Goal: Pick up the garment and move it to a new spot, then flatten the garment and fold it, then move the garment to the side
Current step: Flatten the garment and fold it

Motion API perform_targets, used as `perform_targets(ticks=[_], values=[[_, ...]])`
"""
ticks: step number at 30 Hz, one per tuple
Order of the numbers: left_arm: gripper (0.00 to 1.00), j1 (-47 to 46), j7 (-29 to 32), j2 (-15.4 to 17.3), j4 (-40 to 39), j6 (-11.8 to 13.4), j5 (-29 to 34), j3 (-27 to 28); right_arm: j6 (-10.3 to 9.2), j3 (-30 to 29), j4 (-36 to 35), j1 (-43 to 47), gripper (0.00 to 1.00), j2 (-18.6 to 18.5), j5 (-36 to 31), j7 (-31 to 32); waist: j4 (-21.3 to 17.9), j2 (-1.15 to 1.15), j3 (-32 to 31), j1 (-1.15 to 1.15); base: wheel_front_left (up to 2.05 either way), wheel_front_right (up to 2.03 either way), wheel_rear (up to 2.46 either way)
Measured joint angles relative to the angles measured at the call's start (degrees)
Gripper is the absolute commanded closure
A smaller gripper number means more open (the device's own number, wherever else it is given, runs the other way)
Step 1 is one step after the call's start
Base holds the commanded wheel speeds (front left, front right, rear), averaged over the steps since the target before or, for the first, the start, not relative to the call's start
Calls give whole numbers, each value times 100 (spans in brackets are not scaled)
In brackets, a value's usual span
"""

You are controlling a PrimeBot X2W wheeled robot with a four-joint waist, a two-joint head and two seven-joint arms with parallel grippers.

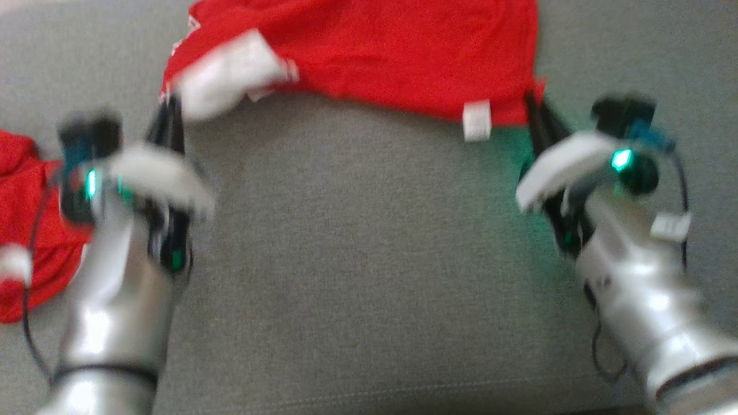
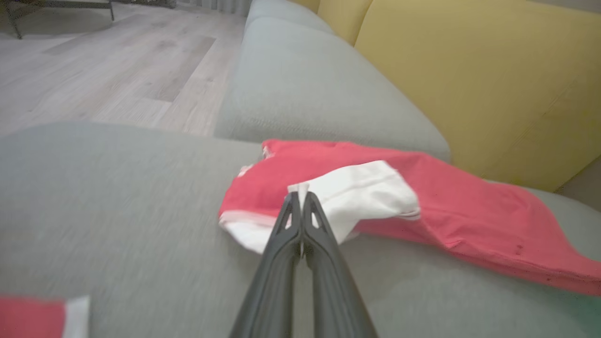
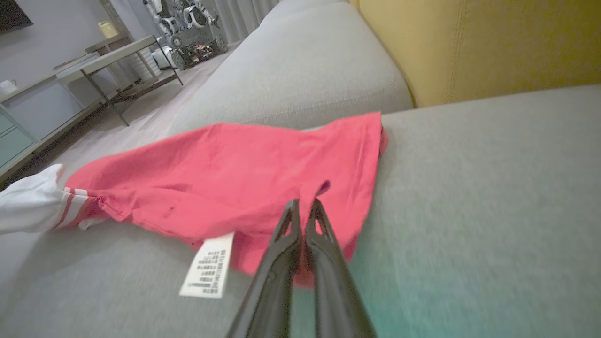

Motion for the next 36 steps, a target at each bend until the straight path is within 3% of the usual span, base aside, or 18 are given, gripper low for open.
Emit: perform_targets(ticks=[8, 11, 12, 17, 22, 26, 31, 36], values=[[100, 2817, 1, 176, -2105, 257, 147, 301, 0, 94, -728, 1431, 100, -381, 285, -19, -98, 0, -493, 0, 0, 0, 0], [100, 3532, 25, 175, -2959, 466, 175, 299, 0, -84, -1065, 1828, 100, -503, 291, -45, -68, 0, -668, 0, 0, 0, 0], [100, 4063, 171, 185, -3551, 637, 187, 300, 0, -226, -1316, 2218, 100, -559, 289, 3, -34, 0, -773, 0, 0, 0, 0], [100, 5299, 794, 255, -4982, 1009, 191, 285, 0, -654, -2103, 3357, 100, -579, 92, 389, 42, 0, -1039, 0, 0, 0, 0], [100, 5988, 1428, 443, -6032, 1317, 252, 294, 0, -1429, -3229, 4350, 100, -549, -371, 993, 105, 0, -1272, 0, 0, 0, 0], [100, 6416, 1814, 517, -6556, 1482, 252, 296, 0, -2100, -4280, 5238, 100, -247, -822, 1611, 128, 0, -1416, -1, 0, 0, 0], [100, 6622, 1975, 556, -6807, 1526, 250, 297, 0, -2452, -5164, 5910, 100, 122, -1191, 2167, 117, 0, -1477, 0, 0, 0, 0], [100, 6561, 2085, 625, -6860, 1540, 238, 297, 0, -2673, -5760, 6017, 100, 269, -1370, 2611, 102, 0, -1455, 0, 0, 0, 0]])
